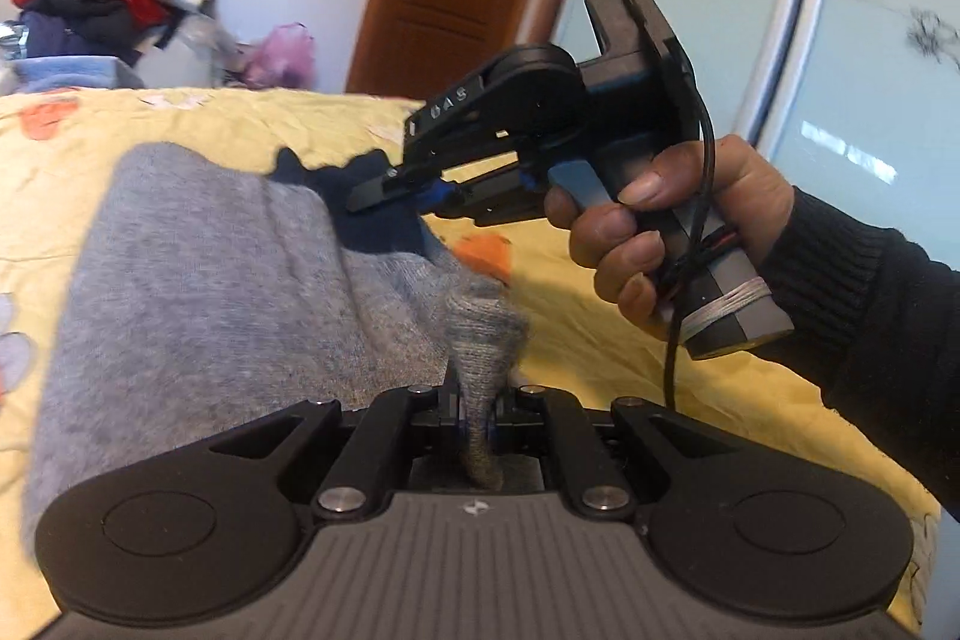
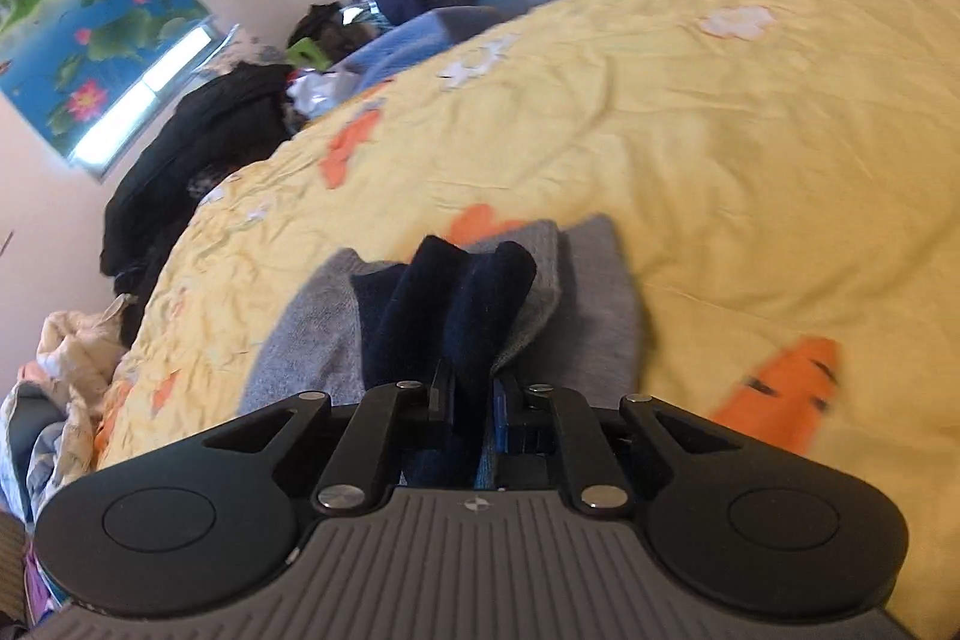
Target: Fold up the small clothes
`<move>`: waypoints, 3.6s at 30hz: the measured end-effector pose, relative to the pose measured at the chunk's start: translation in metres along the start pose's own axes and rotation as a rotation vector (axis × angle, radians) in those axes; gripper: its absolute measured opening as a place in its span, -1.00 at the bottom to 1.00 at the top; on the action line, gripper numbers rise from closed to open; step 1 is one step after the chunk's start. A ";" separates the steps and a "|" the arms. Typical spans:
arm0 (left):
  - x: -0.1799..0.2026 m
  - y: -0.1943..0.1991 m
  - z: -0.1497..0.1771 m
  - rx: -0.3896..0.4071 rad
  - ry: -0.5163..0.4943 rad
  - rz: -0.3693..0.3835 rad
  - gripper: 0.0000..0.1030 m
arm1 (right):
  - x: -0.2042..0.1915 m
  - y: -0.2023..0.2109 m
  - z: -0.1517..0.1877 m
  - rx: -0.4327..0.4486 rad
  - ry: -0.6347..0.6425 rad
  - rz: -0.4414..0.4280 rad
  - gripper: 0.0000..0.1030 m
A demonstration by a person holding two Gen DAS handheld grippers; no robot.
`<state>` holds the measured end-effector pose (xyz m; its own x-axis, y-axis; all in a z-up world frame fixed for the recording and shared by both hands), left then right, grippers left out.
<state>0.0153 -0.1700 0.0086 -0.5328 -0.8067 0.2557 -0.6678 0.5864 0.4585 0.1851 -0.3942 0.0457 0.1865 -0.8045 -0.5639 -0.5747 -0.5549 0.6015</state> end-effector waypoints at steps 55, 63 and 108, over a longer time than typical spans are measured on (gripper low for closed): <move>-0.084 -0.006 -0.027 -0.021 -0.214 -0.252 0.57 | 0.004 0.028 0.084 0.141 -0.313 -0.082 -0.07; -0.063 0.044 0.015 -0.072 -0.271 -0.090 0.55 | -0.010 0.058 0.112 0.079 -0.285 -0.195 0.47; -0.201 0.101 0.003 -0.106 0.483 -0.090 0.43 | -0.033 0.014 0.088 -0.013 -0.144 -0.172 0.49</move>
<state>0.0530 0.0514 0.0010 -0.1570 -0.8102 0.5648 -0.6303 0.5225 0.5742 0.1009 -0.3568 0.0228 0.1643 -0.6595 -0.7335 -0.5336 -0.6849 0.4962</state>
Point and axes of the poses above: each gripper's, at about its wrist camera, not at the fingertips, and y roughly against the way its jaws point, x to its right, z to its underside, the point moved 1 cm from there along -y, roughly the way its jaws point, and after that the axes turned 2 degrees about x, right-handed, at the moved point
